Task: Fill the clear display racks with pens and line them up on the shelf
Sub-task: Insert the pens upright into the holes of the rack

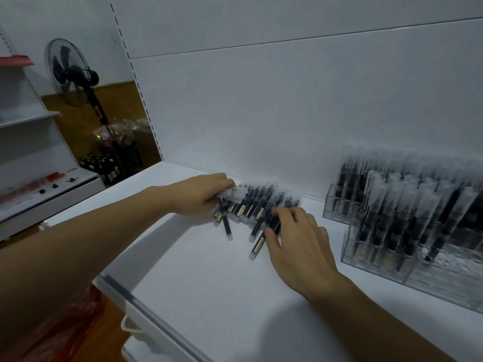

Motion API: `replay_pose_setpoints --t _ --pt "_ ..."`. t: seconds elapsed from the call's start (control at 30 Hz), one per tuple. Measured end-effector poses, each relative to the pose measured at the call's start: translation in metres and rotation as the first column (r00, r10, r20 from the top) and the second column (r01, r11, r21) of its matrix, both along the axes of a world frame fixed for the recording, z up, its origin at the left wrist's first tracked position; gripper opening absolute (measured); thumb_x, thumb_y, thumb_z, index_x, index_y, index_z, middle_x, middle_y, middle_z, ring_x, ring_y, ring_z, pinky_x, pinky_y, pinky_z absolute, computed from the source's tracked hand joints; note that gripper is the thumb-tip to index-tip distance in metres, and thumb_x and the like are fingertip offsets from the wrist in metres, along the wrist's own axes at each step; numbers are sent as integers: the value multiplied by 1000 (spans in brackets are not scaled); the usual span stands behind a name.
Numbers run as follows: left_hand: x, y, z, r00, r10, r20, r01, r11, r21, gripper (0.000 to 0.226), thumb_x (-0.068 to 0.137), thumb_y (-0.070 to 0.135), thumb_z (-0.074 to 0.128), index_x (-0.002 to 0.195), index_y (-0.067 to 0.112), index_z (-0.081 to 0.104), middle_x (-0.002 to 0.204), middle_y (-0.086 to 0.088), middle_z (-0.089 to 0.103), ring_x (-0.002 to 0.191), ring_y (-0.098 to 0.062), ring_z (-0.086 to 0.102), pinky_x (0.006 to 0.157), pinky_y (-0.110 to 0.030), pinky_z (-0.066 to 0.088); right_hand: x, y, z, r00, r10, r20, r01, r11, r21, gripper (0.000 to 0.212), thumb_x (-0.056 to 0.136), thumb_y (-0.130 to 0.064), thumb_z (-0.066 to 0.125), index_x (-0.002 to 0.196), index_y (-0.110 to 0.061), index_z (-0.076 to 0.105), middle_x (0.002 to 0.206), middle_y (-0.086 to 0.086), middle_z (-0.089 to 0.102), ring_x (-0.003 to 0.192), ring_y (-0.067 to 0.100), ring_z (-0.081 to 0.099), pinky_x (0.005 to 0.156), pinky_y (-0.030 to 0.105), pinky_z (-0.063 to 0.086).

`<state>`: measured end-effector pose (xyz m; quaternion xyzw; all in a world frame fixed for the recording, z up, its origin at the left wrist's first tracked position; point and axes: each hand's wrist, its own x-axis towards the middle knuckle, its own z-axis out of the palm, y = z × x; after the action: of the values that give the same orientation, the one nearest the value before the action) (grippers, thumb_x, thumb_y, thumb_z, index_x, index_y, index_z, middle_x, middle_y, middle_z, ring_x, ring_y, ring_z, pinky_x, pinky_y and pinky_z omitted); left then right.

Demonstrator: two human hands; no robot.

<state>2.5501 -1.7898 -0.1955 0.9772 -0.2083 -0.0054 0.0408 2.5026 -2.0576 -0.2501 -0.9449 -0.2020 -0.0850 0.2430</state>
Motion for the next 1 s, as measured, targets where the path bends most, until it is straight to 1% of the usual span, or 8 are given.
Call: replay_pose_setpoints --t 0.1,0.2,0.43,0.53,0.6,0.7,0.8,1.0 --pt "-3 2 -12 999 29 -41 -29 999 16 31 86 6 58 113 20 52 107 2 48 92 -15 50 78 -31 43 0 0 -1 1000 2 8 -2 1000 -5 36 106 -43 39 139 -30 44 136 -6 49 123 18 47 99 38 38" --pt "-3 8 -11 1000 -5 11 5 1000 12 19 87 10 63 97 21 51 101 0 52 90 -18 51 75 -32 39 1 0 -2 1000 1 9 -1 1000 -8 38 106 -44 40 141 -31 43 137 -6 48 123 18 48 101 38 39" --pt "-14 11 3 986 139 95 -140 990 -4 26 90 23 61 75 22 40 67 4 51 62 -14 48 57 -33 35 1 0 -3 1000 -2 12 2 1000 -12 39 106 -45 39 142 -31 42 137 -6 48 124 19 47 101 39 40" --pt "-12 5 5 937 350 -5 -344 919 -192 13 94 21 55 86 22 45 76 0 56 71 -21 55 62 -34 37 1 1 -3 1000 0 15 0 1000 -4 39 106 -44 40 142 -30 43 137 -5 48 124 19 48 101 39 40" --pt "-6 -5 2 854 496 -158 -518 785 -338 6 96 20 51 100 15 50 86 -6 60 76 -22 57 63 -33 42 2 1 -3 1000 -2 16 2 1000 -7 38 106 -44 39 141 -31 43 137 -5 48 124 19 47 101 39 40" --pt "8 -20 -1 696 639 -328 -718 614 -328 16 92 12 45 101 3 54 80 -14 61 70 -27 57 65 -32 48 1 0 -3 1000 -1 14 1 1000 -12 39 106 -44 39 142 -31 42 137 -5 48 124 19 47 100 39 40" --pt "19 -40 9 631 686 -364 -774 590 -230 18 96 17 49 103 3 56 82 -11 58 72 -23 58 76 -34 51 1 0 -2 1000 1 17 -1 1000 -6 38 105 -44 40 141 -31 43 137 -5 49 124 19 48 100 39 40" --pt "30 -78 27 605 631 -485 -756 647 -102 49 93 47 64 117 5 52 116 -17 60 108 -35 62 91 -45 55 2 0 -4 1000 -2 20 2 1000 15 35 105 -45 41 137 -31 45 134 -5 50 121 18 49 100 39 42"
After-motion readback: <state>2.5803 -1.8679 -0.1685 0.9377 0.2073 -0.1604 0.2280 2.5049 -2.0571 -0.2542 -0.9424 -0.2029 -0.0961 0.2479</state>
